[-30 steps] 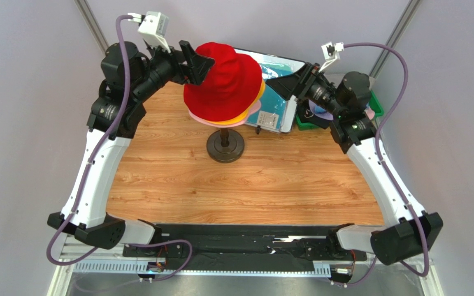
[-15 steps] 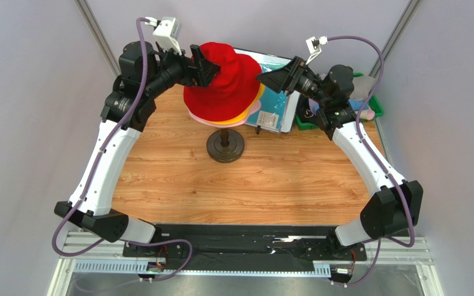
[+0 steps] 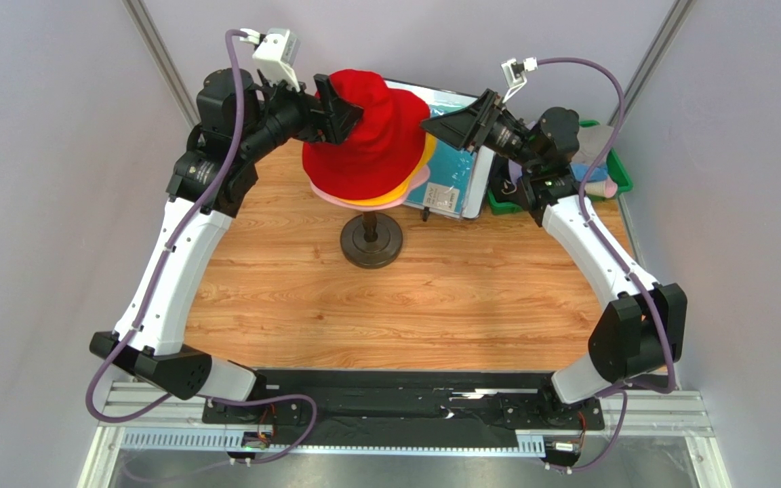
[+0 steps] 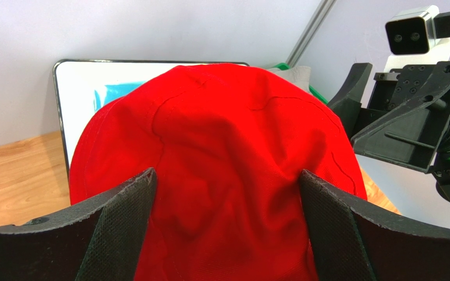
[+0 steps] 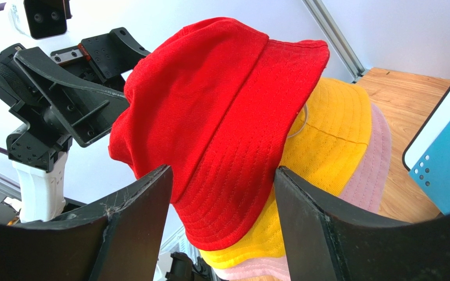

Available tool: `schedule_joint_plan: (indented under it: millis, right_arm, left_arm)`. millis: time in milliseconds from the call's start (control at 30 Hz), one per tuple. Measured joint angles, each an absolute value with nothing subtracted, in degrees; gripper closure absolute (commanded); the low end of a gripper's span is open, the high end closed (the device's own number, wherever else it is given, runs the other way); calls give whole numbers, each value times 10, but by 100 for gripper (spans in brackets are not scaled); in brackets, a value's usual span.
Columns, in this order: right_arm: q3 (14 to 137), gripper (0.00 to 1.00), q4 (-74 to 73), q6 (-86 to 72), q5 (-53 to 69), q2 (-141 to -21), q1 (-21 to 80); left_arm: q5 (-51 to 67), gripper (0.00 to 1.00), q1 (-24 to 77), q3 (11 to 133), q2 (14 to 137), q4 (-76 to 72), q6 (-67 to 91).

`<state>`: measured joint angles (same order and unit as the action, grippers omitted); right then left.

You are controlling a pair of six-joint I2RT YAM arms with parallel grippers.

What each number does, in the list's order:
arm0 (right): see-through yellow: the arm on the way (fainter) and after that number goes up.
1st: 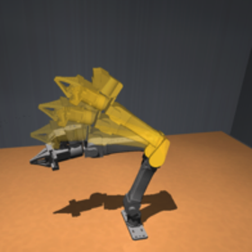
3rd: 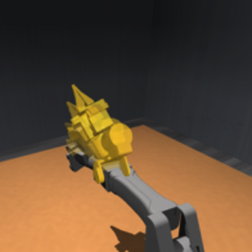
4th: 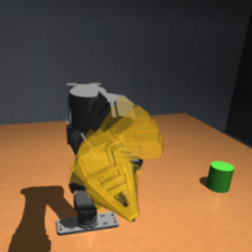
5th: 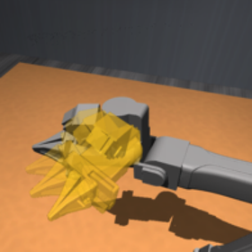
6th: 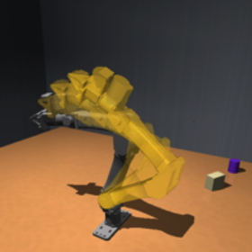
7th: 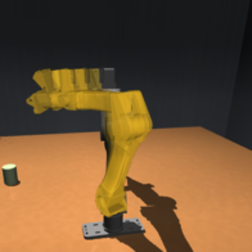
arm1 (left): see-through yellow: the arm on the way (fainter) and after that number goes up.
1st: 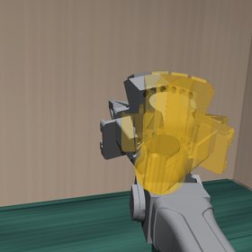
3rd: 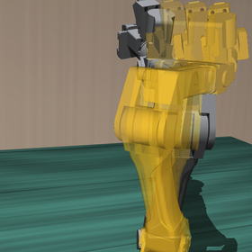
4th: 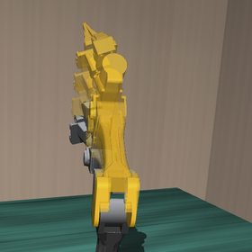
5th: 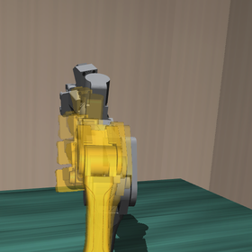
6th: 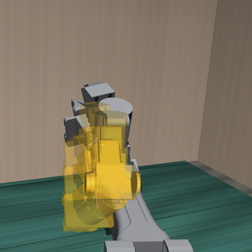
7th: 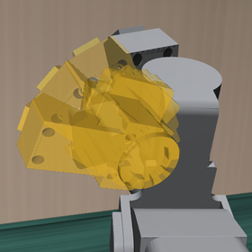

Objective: Stack the hats
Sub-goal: Stack the hat on the hat.

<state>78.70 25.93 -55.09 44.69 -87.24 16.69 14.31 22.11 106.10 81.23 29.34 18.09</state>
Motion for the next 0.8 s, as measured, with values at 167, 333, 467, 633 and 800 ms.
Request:
schedule_joint_plan:
  millis: [167, 333, 467, 633, 800]
  right_arm:
    - [787, 31, 269, -557, 450, -880, 167]
    - [787, 31, 277, -559, 452, -890, 168]
    - [787, 35, 296, -573, 458, -899, 168]
    - [775, 45, 347, -608, 466, -899, 168]
    - [736, 49, 427, -672, 472, -899, 170]
  left_arm:
    - [143, 6, 221, 1061, 812, 293, 181]
    - [145, 6, 221, 1061, 812, 293, 181]
    - [145, 6, 221, 1060, 812, 293, 181]
    - [145, 6, 221, 1057, 811, 289, 181]
    - [145, 6, 221, 1057, 811, 288, 181]
